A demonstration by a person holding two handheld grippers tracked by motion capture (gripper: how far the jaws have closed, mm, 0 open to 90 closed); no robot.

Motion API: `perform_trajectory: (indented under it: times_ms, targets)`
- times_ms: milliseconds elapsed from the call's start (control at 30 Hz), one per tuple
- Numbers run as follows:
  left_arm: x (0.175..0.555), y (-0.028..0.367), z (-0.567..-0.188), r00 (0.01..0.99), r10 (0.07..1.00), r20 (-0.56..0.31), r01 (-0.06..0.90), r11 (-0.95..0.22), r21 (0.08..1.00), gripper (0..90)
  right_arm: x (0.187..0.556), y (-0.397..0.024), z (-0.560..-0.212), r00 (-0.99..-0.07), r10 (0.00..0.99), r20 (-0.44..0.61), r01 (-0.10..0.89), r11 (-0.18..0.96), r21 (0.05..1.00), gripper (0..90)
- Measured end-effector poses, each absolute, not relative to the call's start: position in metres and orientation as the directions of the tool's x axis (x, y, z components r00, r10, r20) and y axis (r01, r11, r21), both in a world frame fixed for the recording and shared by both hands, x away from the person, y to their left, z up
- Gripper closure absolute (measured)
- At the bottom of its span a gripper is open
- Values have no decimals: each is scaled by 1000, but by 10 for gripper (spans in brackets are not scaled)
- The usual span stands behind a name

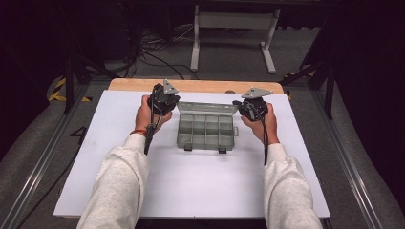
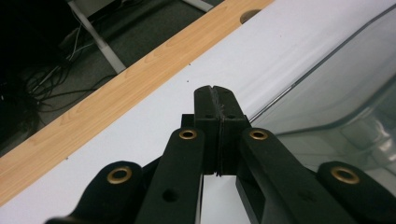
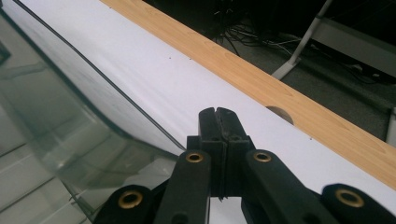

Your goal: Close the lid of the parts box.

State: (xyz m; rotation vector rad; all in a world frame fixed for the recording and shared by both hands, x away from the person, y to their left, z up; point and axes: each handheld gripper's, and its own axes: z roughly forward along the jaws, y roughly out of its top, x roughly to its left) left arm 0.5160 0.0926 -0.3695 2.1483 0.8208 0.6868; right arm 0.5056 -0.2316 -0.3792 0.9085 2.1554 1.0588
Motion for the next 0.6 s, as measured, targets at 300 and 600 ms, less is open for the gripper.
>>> perform_trajectory:
  times_ms: [300,600]
  targets:
    - [512,91,-366,655,714,248,322,-560,763,890,501,-232,-373,-615,761,-208,304,472,828,900]
    - [507,92,-360,664,705,249,303,-559,772,877,497,-233,-369,-631,752,-190,300,462,835,900]
